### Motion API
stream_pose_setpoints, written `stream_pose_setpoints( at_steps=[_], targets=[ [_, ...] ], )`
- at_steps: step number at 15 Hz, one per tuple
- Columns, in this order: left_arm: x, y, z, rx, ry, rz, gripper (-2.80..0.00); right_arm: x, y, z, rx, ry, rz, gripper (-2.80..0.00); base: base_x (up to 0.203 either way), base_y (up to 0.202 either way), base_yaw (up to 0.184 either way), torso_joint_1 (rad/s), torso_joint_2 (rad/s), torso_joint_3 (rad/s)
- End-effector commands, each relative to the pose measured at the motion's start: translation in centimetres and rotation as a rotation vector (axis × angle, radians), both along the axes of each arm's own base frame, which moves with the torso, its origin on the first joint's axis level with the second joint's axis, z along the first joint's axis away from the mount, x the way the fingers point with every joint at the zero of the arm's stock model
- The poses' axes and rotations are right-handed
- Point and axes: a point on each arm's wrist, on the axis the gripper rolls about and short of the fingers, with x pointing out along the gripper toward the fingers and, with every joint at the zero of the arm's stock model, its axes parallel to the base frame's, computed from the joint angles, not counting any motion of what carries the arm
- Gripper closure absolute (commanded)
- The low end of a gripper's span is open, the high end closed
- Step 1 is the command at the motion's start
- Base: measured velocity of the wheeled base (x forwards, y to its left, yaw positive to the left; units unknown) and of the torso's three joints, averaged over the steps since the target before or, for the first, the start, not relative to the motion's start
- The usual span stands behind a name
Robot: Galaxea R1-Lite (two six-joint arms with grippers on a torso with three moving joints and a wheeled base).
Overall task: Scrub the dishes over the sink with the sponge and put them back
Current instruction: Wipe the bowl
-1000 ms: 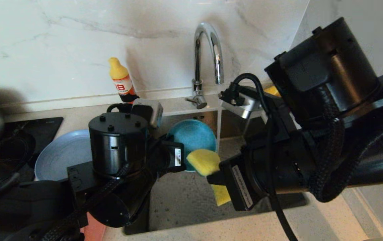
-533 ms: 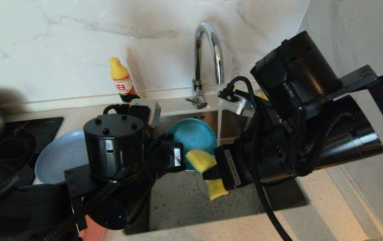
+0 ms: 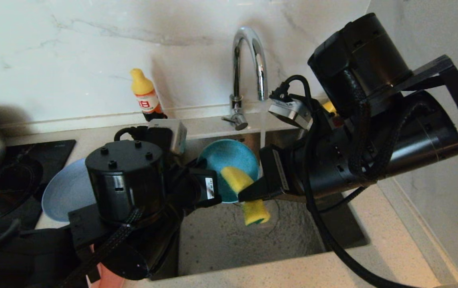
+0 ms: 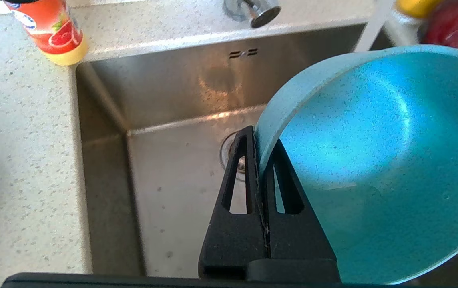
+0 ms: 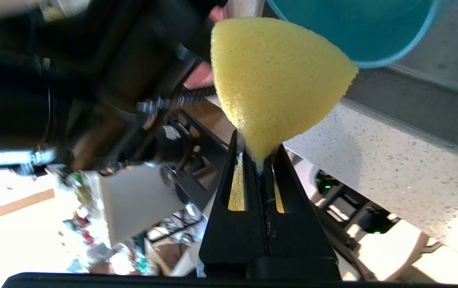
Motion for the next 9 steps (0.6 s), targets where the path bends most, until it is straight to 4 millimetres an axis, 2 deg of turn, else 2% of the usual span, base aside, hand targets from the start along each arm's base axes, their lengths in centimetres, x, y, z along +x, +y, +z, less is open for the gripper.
stream_pose_setpoints(
  at_steps=[1,7,9],
  targets=[
    [-0.2,0.1,0.0,-0.024,-0.022,0.002,0.0,1.2,0.3,-0.2,0.013,0.037,-0.033,0.0,0.0,0.0,0.0,0.0,0.0,0.0],
    [-0.5,0.5,0.7,-0.057,-0.056,-0.002,0.0,3.1,-0.2,-0.8,0.015,0.061,-0.073,0.0,0.0,0.0,0.0,0.0,0.0,0.0],
    [-0.6,0.6,0.6,-0.055,-0.054,-0.004,0.0,4.0,-0.3,-0.3,0.036,0.052,-0.098,0.0,0.0,0.0,0.0,0.0,0.0,0.0]
  ],
)
